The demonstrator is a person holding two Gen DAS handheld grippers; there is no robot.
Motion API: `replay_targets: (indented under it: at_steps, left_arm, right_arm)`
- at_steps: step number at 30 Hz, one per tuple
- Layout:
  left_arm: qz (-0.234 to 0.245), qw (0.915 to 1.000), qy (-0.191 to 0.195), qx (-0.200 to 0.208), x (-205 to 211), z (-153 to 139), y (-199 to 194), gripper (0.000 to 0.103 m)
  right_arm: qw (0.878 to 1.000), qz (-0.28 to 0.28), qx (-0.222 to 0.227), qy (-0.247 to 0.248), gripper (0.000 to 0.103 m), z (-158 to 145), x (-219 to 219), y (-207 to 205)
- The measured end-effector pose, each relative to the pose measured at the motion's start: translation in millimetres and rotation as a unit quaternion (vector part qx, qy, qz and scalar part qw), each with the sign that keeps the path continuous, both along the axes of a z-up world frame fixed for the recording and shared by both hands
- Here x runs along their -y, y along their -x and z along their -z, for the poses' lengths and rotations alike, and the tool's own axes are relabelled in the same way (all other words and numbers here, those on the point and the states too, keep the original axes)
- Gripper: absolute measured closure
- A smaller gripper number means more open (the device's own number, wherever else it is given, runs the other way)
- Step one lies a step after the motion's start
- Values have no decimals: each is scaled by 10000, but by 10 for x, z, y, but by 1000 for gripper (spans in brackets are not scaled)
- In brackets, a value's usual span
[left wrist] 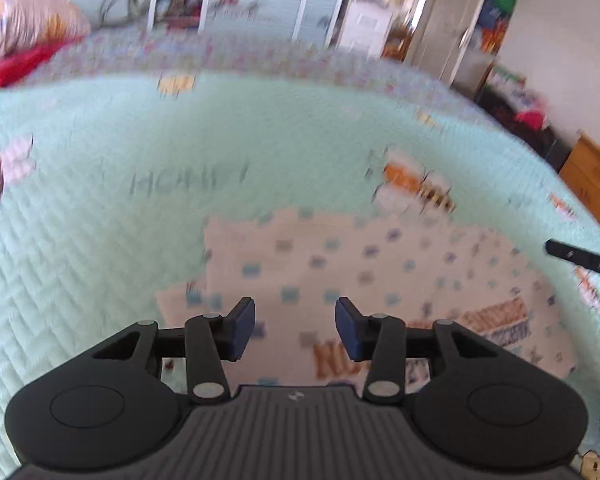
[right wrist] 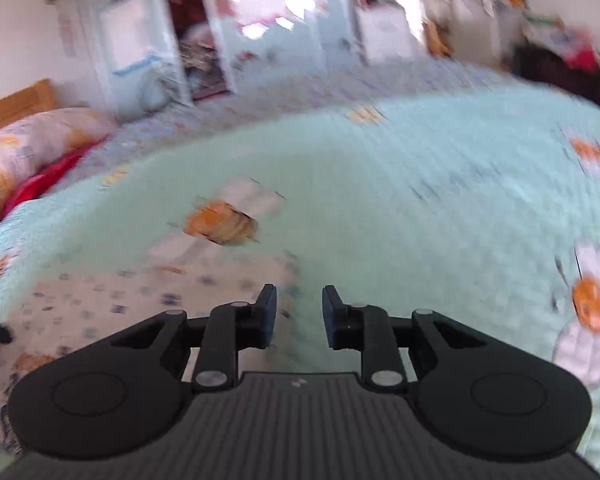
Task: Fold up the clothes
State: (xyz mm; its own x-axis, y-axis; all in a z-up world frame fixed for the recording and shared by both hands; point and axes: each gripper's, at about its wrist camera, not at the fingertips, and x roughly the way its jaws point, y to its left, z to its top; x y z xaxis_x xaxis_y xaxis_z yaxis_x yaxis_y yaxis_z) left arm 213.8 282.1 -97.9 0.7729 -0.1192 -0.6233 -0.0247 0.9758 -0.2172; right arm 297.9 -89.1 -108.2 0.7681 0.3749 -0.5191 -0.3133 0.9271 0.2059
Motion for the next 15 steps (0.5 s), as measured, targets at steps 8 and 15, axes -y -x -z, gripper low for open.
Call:
replay_targets:
  at_steps: [8, 15]
  left_arm:
    - [-159, 9902, -1146, -782, 100, 331, -851, 59]
    - [-1008, 9941, -53, -403, -712, 301, -261, 70]
  right_arm:
    - [9963, -714, -475, -69, 62, 221, -744, -397]
    - [9990, 205, -266, -290, 62, 124, -236, -421]
